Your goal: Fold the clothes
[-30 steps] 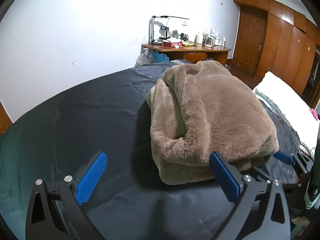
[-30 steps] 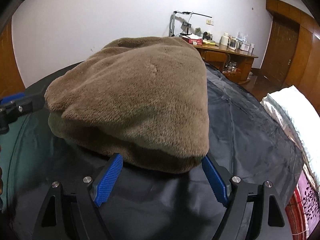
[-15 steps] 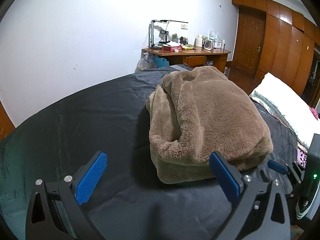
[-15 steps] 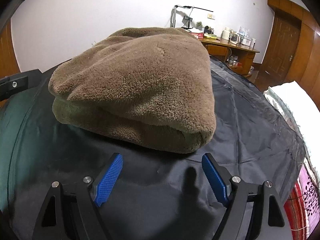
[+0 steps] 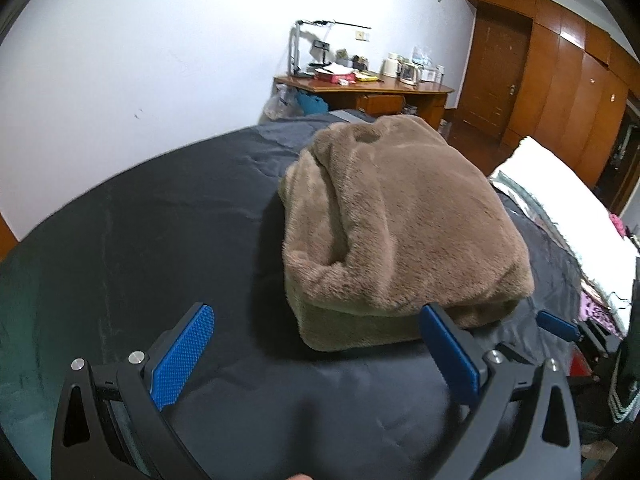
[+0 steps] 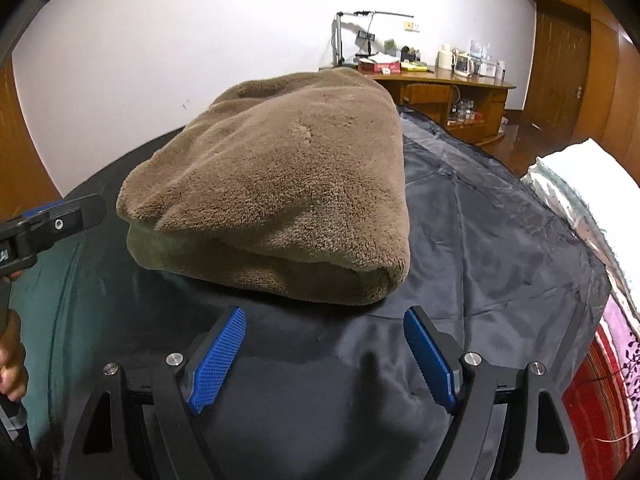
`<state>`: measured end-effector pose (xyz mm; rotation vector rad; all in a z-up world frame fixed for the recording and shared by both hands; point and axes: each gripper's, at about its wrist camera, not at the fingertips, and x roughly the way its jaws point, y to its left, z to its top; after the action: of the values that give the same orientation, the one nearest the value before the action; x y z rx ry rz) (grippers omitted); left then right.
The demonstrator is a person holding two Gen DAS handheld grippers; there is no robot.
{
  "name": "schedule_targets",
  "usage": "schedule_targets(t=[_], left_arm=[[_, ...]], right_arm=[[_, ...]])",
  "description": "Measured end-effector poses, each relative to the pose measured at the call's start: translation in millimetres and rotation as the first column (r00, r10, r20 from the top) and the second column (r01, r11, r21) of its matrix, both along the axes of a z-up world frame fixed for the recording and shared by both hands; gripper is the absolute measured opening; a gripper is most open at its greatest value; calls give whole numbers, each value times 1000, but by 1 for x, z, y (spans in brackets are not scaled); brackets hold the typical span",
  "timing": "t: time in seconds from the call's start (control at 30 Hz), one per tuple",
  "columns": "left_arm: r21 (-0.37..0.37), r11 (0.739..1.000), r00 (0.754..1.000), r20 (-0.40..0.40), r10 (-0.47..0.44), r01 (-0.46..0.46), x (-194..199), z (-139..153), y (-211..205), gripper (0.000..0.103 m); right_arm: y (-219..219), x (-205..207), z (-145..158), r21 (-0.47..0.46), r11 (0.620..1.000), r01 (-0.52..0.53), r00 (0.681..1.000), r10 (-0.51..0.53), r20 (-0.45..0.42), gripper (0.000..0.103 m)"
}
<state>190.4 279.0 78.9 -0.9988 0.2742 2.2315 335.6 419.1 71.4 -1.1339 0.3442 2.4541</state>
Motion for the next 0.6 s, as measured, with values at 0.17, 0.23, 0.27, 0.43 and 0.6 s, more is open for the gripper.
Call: schedule_targets(t=[0.17, 0.23, 0.27, 0.43, 0.6], left_arm=[[11, 1000, 1000, 17, -26, 26, 4, 1, 3, 103], [5, 1000, 999, 24, -25, 25, 4, 1, 4, 103], [2, 1000, 999, 29, -25, 24, 4, 0, 5, 103], [-14, 1000, 999, 35, -18, 18, 5, -1, 8, 103], [-17, 1000, 999, 38, -18, 19, 5, 0, 8, 103]], right_arm=[[-4, -5, 1, 12, 1000, 21, 997, -22, 69, 83], [-2, -7, -1, 2, 999, 38, 995, -38, 98, 83], [0, -9, -4, -10, 999, 52, 991, -50, 123, 83], [16, -14, -10, -124, 982, 143, 970, -114, 214, 83], [28, -9, 8, -211, 964, 164, 982, -140, 124, 83]])
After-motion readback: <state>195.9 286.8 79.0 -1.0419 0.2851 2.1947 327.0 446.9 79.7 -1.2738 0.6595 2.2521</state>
